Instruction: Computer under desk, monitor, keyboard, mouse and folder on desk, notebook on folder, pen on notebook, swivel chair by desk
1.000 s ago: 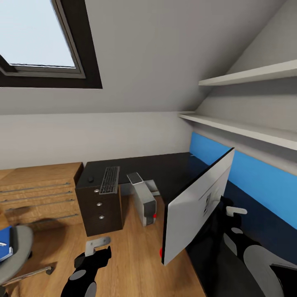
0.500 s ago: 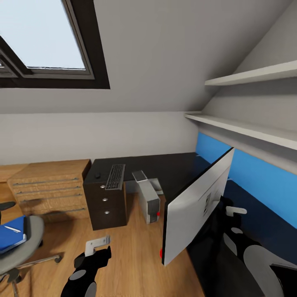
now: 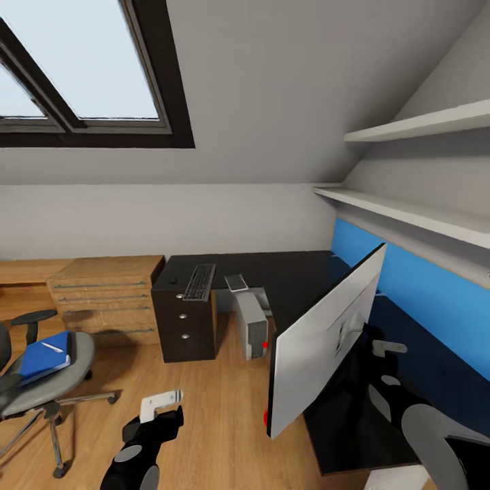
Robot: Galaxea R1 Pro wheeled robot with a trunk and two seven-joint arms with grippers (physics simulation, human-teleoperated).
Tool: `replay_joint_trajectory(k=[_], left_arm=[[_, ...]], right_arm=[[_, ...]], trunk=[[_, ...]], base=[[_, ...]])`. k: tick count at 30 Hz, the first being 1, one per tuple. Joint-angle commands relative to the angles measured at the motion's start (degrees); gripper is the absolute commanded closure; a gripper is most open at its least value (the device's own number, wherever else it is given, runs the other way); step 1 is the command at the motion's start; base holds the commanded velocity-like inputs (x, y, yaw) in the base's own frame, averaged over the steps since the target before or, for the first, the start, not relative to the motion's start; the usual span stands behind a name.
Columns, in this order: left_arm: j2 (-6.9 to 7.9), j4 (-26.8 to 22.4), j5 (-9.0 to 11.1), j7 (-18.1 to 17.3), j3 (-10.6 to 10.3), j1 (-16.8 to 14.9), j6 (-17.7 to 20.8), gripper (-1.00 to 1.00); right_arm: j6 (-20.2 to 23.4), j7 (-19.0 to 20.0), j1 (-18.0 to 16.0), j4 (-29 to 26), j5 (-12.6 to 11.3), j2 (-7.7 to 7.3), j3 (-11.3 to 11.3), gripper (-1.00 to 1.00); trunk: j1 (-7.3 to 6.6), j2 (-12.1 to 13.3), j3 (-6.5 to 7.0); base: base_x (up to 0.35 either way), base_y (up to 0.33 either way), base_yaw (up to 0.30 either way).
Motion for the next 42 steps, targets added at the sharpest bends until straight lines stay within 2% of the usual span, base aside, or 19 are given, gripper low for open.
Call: replay_joint_trajectory(k=[1,10,22,28,42], left_arm=[[0.0,-0.08,0.6,0.55,-0.06,-0.03,0.1,-1.0],[0.0,-0.07,0.6,0.69,-0.06,-0.03,0.16,-1.0],[0.0,-0.02,0.6,0.7,-0.06,-0.03,0.19,-1.0],[0.0,-0.07,0.56,0.7,-0.06,-0.03,0.11,-1.0],[0.08,-0.08,0.52,0.7,-0.06,-0.03,0.01,-1.0]], right_arm=[[-0.22,-0.07,-0.07,-0.01,0.5,0.0,0.26,1.0],[-0.18,-0.02,-0.07,0.03,0.5,-0.02,0.26,1.0],[-0.16,-0.09,-0.07,0.01,0.58,0.04,0.26,1.0],[-0.18,-0.1,-0.07,-0.01,0.59,0.01,0.22,1.0],[-0.09,-0.1,-0.07,-0.02,0.59,0.01,0.23,1.0]], trunk=[[0.0,-0.09,-0.08],[0.0,-0.09,-0.08],[0.0,-0.09,-0.08],[0.0,-0.09,-0.08],[0.0,-0.09,-0.08]], base=[[-0.193,-0.236,0.182],[-0.062,-0.116,0.156],[-0.001,-0.007,0.012],[0.009,-0.156,0.0],[0.159,-0.156,0.0]])
